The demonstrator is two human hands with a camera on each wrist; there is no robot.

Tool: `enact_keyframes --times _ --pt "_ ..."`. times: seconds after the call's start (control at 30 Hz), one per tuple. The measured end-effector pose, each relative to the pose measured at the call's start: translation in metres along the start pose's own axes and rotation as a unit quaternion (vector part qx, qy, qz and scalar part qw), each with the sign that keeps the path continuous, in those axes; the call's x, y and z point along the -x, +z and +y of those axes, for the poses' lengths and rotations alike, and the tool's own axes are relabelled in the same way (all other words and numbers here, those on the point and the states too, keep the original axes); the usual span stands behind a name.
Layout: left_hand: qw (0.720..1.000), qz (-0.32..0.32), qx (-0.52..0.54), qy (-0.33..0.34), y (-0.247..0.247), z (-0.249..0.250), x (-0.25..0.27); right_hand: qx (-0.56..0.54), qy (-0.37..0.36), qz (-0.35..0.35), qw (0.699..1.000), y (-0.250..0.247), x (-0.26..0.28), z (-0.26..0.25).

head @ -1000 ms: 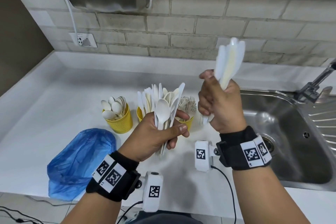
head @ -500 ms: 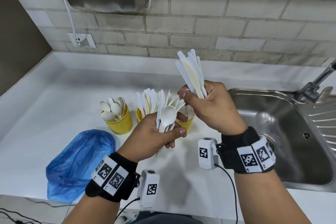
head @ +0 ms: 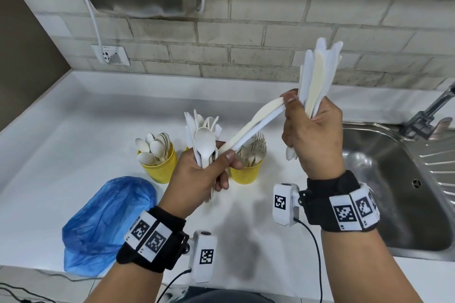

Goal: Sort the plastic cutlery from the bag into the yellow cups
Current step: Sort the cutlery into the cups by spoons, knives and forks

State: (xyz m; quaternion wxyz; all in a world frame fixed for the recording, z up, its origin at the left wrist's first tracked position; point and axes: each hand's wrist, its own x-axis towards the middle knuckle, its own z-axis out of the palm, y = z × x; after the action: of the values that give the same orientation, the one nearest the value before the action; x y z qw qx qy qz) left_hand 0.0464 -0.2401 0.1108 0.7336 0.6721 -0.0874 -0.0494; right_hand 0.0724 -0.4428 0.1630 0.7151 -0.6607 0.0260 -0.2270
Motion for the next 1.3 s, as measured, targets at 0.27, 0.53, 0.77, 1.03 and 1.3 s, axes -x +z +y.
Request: enact_keyframes --times 0.27,0.53,0.77,1.03,1.3 --pt "0.996 0.06 0.068 0.005 0.005 -0.001 -0.002 -0.065 -0.003 0.028 0.998 0.008 0.011 0.003" --pt "0.994 0.052 0.093 0.011 0.013 0.002 -0.001 -0.252 0.101 0.012 0.962 0.033 0.029 0.013" --pt "0.998 0.024 0.058 0.028 0.015 0.001 0.005 -0.185 0.136 0.002 0.973 0.048 0.044 0.022" --pt "1.0 0.005 0.011 0.01 0.01 0.0 0.008 -0.181 0.134 0.045 0.973 0.049 0.036 0.029" --pt "1.0 0.028 0.004 -0.014 0.002 0.001 0.008 -0.23 0.148 0.12 0.954 0.038 0.025 0.026"
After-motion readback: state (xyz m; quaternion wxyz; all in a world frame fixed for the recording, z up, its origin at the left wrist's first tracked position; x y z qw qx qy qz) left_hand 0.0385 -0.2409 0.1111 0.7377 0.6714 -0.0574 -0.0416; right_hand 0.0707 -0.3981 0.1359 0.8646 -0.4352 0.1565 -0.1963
